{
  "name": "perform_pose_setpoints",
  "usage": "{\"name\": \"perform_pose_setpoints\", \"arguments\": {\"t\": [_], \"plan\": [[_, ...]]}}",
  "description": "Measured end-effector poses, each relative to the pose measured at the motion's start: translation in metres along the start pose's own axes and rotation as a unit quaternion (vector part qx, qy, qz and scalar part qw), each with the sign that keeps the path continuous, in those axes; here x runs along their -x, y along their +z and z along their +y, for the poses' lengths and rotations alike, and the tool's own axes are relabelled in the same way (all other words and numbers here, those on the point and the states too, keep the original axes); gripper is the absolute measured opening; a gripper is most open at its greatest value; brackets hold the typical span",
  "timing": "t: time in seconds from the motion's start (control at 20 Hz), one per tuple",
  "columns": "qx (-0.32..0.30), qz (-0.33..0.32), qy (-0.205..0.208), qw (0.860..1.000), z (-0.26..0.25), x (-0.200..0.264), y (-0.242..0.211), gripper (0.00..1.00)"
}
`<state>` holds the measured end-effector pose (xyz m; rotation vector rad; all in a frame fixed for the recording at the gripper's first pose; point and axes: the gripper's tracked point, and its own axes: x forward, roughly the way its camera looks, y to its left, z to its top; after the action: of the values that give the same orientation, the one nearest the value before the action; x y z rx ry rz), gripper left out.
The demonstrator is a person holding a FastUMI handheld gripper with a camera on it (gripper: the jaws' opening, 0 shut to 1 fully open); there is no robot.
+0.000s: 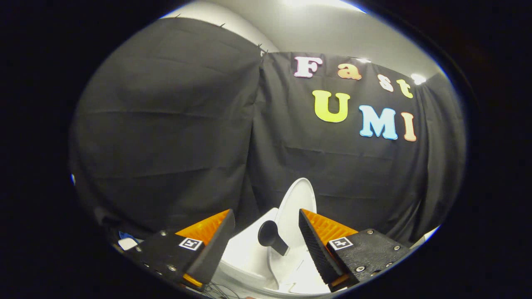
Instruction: Open the toilet lid.
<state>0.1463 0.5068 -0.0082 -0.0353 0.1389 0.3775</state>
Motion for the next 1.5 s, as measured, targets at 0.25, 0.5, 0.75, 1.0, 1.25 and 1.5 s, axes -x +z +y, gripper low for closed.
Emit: {"name": "perform_pose_setpoints", "arguments": {"t": [0.25,0.5,0.75,1.0,1.25,1.5], "plan": [[-0.069,-0.065,0.004,0.996,-0.048,0.045,0.055,0.95],[-0.083,-0.121,-0.031,0.989,-0.135,0.091,0.087,0.95],[-0.107,-0.144,-0.067,0.981,-0.222,0.139,0.090,0.94],[-0.076,-0.146,-0.100,0.981,-0.300,0.181,0.086,0.95],[-0.062,-0.134,-0.132,0.980,-0.372,0.209,0.080,0.95],[-0.076,-0.128,-0.147,0.978,-0.427,0.223,0.074,0.95]]}}
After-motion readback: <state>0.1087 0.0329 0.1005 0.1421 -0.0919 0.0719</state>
